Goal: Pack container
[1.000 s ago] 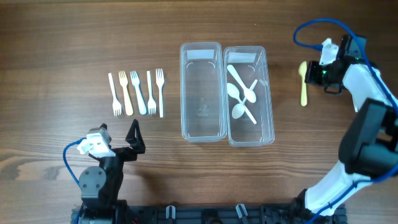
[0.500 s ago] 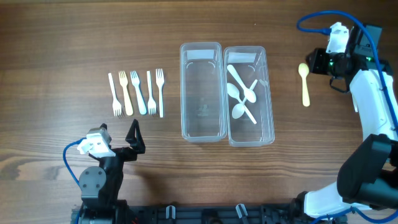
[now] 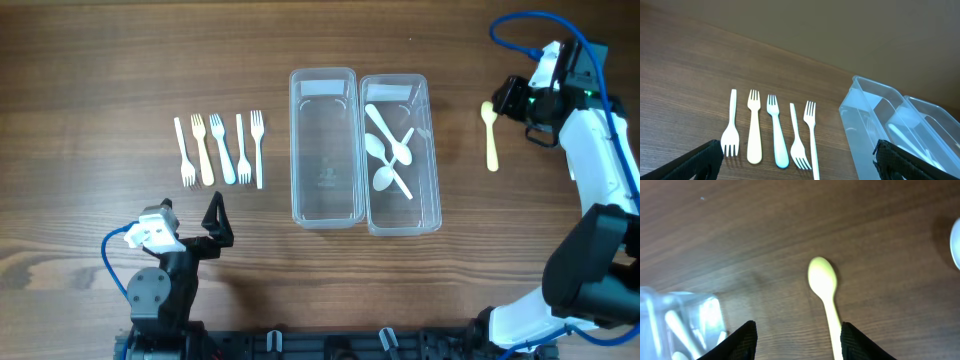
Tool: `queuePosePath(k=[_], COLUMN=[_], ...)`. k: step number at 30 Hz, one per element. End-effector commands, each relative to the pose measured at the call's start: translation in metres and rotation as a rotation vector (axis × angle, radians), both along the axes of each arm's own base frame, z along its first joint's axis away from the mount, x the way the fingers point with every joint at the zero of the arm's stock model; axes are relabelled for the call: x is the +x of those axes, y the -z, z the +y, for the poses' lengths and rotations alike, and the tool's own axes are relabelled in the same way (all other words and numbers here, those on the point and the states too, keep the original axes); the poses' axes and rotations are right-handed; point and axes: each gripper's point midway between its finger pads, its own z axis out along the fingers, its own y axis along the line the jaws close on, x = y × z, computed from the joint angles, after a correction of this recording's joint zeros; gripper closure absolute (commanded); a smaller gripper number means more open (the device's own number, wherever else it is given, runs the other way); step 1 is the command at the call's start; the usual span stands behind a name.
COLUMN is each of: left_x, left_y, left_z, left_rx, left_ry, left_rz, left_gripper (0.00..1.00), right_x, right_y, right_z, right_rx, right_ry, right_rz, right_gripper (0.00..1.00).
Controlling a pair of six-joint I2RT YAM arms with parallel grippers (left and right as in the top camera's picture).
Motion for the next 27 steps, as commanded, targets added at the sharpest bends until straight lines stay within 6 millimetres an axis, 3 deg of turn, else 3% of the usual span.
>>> queuePosePath(k=[1, 9, 17, 22, 27], left_x=[0.0, 0.0, 0.0, 0.0, 0.0], left_y=[0.0, 0.0, 0.0, 0.0, 0.0], left_z=[0.0, 0.0, 0.0, 0.0, 0.0], left_rx=[0.024, 0.024, 0.024, 0.024, 0.024], left_ry=[0.004, 0.004, 0.004, 0.004, 0.004], left_rz=[-0.007, -0.007, -0.007, -0.007, -0.007], left_gripper=[0.0, 0.0, 0.0, 0.0, 0.0], right_x=[-0.01, -0.015, -0.007, -0.006, -0.004], right_y=[0.028, 0.084, 0.135, 0.15, 0.154], right_z=[-0.016, -0.026, -0.019, -0.009, 0.007], right_rx=[-0.036, -0.159, -0.11, -0.054, 0.005], right_ry=[0.119, -0.038, -0.072, -0.098, -0.137], right_rz=[0.096, 0.221, 0.253, 0.256, 0.245], right_gripper=[0.45, 0.37, 0.37, 0.38, 0.43])
